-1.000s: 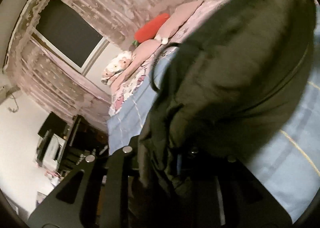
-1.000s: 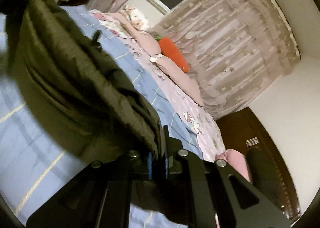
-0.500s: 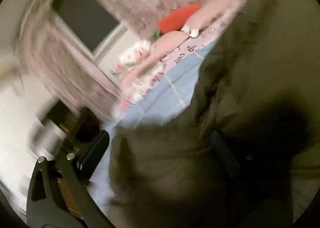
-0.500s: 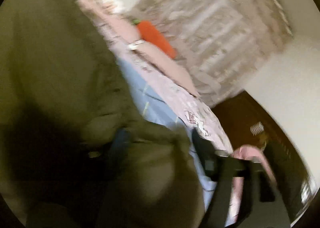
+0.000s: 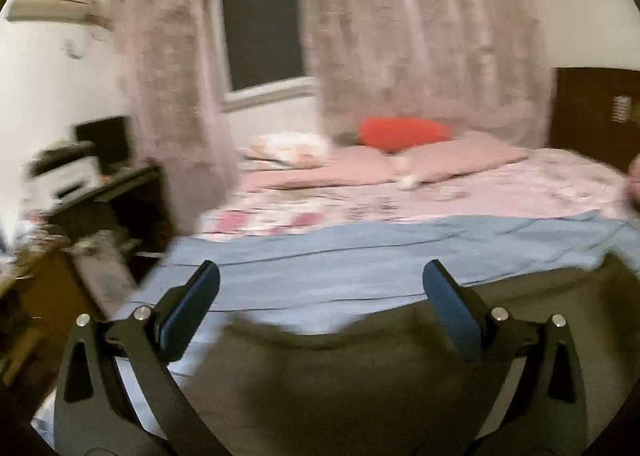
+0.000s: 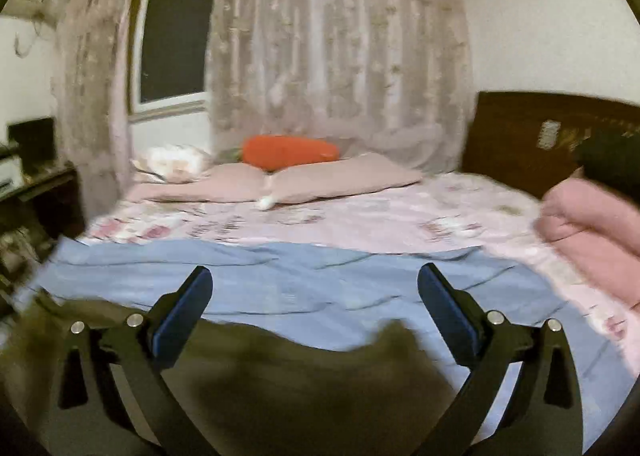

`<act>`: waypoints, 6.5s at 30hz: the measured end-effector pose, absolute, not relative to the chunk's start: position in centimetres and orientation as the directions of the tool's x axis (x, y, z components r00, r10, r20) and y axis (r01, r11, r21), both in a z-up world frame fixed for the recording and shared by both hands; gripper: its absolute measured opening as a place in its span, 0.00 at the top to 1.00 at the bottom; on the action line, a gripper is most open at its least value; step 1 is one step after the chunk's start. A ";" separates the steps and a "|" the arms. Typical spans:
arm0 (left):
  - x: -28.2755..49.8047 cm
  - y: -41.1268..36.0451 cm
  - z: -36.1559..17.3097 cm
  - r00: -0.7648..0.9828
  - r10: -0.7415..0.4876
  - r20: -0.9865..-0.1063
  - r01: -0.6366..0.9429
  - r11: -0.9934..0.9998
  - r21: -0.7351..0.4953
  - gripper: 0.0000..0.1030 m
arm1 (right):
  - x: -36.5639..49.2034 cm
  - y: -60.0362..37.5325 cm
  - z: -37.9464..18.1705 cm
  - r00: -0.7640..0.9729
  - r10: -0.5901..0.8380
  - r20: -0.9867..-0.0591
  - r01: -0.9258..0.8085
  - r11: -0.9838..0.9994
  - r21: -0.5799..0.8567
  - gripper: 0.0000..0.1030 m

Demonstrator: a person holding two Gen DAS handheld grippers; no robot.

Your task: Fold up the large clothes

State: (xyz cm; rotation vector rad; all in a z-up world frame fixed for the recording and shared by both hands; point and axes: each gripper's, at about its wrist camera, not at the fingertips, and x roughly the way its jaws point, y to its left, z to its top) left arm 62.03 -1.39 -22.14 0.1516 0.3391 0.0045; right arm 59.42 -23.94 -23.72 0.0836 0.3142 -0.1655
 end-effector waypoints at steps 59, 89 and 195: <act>53.2 13.5 -30.6 0.794 0.106 -0.598 -0.080 0.994 0.071 0.02 | 45.4 -34.4 -28.4 0.882 -0.079 -0.464 0.248 0.917 0.314 0.01; 3.9 4.5 -3.3 0.830 0.088 -0.551 -0.113 0.994 -0.012 0.02 | 0.8 -12.6 -4.7 0.857 -0.079 -0.509 0.137 0.987 0.078 0.01; -2.6 5.2 -3.3 0.888 0.045 -0.458 -0.062 0.998 -0.022 0.02 | -4.1 -11.5 -1.7 0.898 -0.031 -0.440 0.084 0.991 0.101 0.01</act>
